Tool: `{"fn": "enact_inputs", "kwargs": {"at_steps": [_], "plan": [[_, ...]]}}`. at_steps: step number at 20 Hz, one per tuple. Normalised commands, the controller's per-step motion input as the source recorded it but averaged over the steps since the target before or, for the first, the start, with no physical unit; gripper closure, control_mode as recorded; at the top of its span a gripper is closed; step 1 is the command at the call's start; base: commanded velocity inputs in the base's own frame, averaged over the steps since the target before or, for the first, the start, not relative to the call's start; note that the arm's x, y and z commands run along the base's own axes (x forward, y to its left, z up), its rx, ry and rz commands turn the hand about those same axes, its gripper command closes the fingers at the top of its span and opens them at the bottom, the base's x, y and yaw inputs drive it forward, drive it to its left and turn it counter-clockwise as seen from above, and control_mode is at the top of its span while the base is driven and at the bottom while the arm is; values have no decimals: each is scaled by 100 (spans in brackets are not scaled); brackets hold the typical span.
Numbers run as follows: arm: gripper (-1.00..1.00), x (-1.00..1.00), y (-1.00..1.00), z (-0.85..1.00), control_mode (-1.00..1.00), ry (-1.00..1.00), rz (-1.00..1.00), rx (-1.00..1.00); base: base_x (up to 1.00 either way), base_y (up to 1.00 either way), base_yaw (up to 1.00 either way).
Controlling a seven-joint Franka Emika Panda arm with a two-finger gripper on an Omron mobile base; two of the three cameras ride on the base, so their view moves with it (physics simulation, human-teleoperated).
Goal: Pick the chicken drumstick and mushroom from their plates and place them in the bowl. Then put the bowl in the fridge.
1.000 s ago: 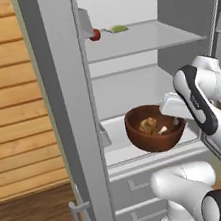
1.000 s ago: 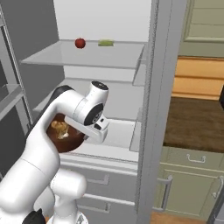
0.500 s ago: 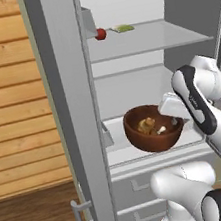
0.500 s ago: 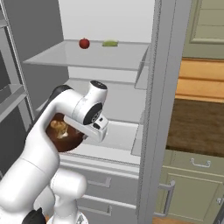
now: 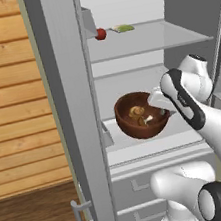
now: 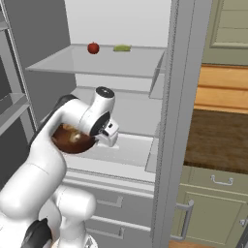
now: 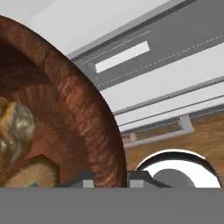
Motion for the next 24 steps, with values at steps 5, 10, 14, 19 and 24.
{"fn": "enact_inputs", "kwargs": {"at_steps": [5, 10, 14, 19, 24], "plan": [[100, 100, 0, -1, -100, -8, -11, 0, 0, 0, 0], [100, 100, 5, 0, -100, -2, -10, 0, 0, 0, 0], [100, 94, 11, 0, -100, -1, -6, 2, 0, 0, 0], [100, 72, 8, -16, -100, -2, -6, 2, 0, 0, 0], [100, 39, 9, -57, -100, -5, -7, 0, 0, 0, 0]]}}
